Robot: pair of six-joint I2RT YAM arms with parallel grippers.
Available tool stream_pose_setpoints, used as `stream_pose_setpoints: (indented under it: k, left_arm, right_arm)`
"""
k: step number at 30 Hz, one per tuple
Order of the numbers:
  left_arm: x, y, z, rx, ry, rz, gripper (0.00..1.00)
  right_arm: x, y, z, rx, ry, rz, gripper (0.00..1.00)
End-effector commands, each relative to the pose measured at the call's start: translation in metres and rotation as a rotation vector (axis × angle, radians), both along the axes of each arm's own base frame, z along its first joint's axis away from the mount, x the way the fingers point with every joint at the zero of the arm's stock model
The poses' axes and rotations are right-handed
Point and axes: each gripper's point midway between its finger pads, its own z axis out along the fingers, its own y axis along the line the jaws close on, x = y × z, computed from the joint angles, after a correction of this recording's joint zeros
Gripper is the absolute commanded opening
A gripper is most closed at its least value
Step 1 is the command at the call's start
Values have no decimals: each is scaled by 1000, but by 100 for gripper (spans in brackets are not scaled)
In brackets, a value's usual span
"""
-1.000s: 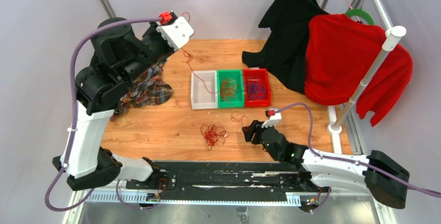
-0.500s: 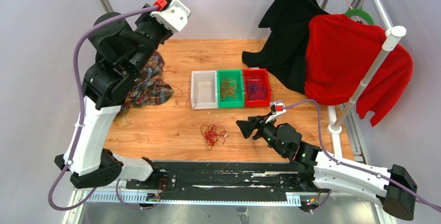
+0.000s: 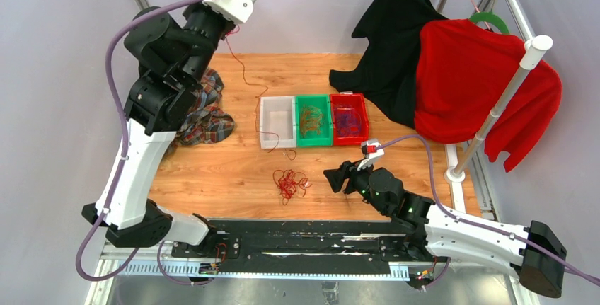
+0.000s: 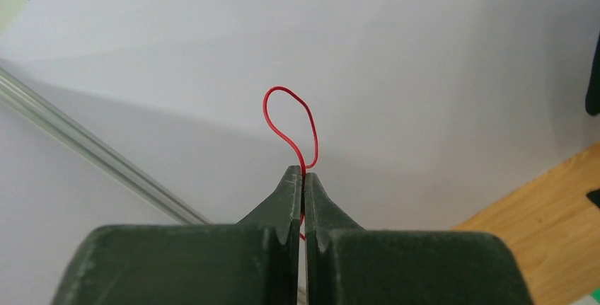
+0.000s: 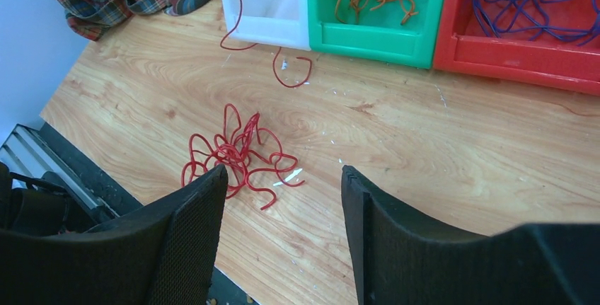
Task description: Untangle the cables
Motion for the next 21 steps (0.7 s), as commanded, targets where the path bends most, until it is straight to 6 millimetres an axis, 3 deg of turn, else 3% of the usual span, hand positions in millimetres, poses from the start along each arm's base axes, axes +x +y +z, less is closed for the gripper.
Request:
stream_pose_setpoints:
  k: [1,9,16,21]
  left_arm:
    - [-19,2,60,-144,-168,-65,0]
    - [-27,-4,92,-261,-242,-142,0]
    - [-81,2,151,-469,-418,-341,0]
    - [-122,19,188,-560,-581,-421,0]
  right_arm:
    - [8,-6,6,-9,-13,-44,60]
    - [11,-8,0,-36,-7,-62,60]
    - [12,-9,-5,-50,2,-75,59]
    - [13,-8,-7,-50,8,-75,59]
